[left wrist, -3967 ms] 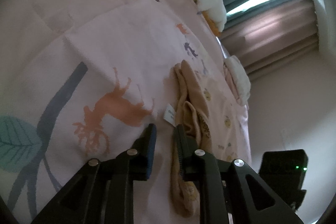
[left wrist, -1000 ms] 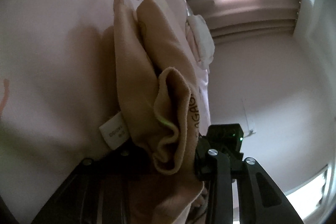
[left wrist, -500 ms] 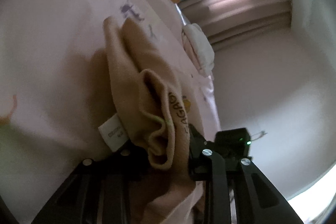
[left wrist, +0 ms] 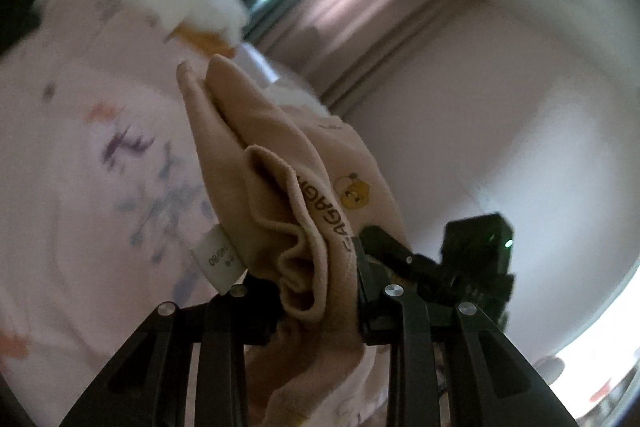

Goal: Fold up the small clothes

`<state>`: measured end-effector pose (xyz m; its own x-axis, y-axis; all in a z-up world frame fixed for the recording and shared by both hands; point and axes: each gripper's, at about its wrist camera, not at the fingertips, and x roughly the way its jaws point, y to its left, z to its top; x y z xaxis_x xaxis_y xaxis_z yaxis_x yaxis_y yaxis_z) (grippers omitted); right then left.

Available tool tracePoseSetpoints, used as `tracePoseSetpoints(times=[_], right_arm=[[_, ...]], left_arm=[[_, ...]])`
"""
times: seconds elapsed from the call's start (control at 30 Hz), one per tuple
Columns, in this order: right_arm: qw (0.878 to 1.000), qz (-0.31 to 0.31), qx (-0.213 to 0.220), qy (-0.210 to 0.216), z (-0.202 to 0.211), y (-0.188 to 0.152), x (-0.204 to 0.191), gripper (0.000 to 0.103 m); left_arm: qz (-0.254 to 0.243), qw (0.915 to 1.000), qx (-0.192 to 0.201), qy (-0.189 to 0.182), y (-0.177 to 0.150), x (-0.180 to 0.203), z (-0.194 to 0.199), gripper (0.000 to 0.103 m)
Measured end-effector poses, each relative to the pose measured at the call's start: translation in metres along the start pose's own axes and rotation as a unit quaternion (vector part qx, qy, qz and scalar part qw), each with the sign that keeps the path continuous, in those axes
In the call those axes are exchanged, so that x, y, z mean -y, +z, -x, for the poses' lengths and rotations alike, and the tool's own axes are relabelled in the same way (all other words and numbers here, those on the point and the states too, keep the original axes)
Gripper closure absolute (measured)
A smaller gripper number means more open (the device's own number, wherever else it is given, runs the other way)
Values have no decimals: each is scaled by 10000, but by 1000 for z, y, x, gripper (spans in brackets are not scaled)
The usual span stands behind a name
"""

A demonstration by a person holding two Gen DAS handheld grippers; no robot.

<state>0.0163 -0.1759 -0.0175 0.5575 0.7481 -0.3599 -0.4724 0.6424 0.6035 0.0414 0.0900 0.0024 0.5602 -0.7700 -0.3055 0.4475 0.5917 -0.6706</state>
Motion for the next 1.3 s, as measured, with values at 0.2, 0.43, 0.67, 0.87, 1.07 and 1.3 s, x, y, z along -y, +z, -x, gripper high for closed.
tracePoseSetpoints(times=[0.2,0.43,0.67,0.87,1.07,1.3], right_arm=[[9988,274,142,-391,40,39,-9,79],[9985,323,-88,-430,30,21,23,79],[9939,-142,-569,-934,-27,-11,105,78],[9737,-328,-1393,-1771,-78,-58,172,75],[9790,-485,-1103,-1643,-57,-55,182,63],[9762,-748,-863,-1845,-32,-66,178,62]], left_arm=[[-245,9997,-32,-73,18,40,-14,75],[-155,9993,-203,261,-11,7,-35,75],[-114,9949,-667,749,-27,-59,-93,75],[318,9855,-1297,1047,-73,-133,-141,69],[100,9837,-1184,1348,-71,-133,-121,62],[733,9793,-813,1700,-75,-155,-84,56]])
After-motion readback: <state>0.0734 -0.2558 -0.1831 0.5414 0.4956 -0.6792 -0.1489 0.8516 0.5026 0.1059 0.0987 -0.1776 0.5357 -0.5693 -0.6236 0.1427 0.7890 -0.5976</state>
